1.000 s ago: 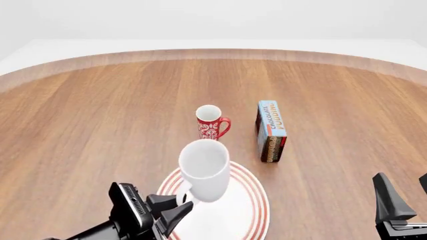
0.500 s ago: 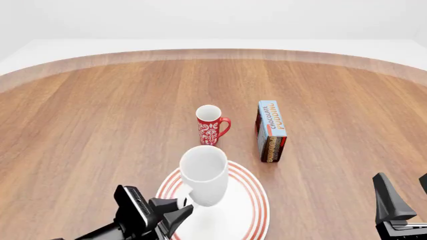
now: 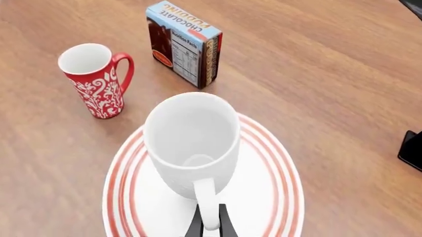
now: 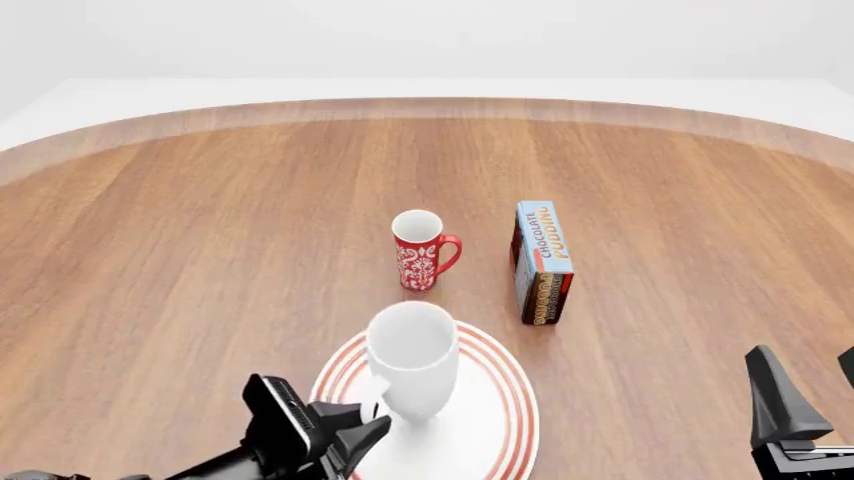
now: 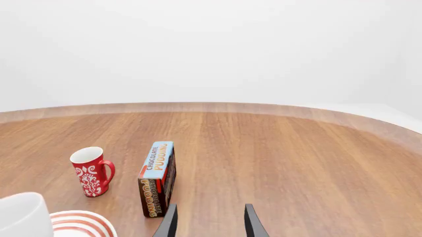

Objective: Pick up the white mug and put it on the plate, and put the chocolate pudding to the right of the plate.

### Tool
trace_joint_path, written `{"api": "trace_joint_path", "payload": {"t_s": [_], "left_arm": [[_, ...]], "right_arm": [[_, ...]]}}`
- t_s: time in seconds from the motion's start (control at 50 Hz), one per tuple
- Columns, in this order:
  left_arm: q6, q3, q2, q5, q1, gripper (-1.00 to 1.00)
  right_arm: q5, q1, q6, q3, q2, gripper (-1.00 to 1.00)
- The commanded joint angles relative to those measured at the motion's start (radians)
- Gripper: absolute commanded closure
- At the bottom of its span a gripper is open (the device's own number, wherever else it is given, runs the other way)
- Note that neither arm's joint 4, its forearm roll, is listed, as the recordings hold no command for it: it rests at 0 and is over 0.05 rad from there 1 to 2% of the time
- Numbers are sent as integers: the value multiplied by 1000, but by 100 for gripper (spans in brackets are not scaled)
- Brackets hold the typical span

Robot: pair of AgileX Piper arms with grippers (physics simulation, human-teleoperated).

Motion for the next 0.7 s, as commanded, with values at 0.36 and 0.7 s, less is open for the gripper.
{"api": "trace_joint_path", "payload": {"t_s": [0.36,0.7], "left_arm": [[-15,8,74,-64,10,100],[-31,12,77,-70,7,-100]], "right_arm": [[0,0,0,0,0,-100],[0,0,0,0,0,-100]]}}
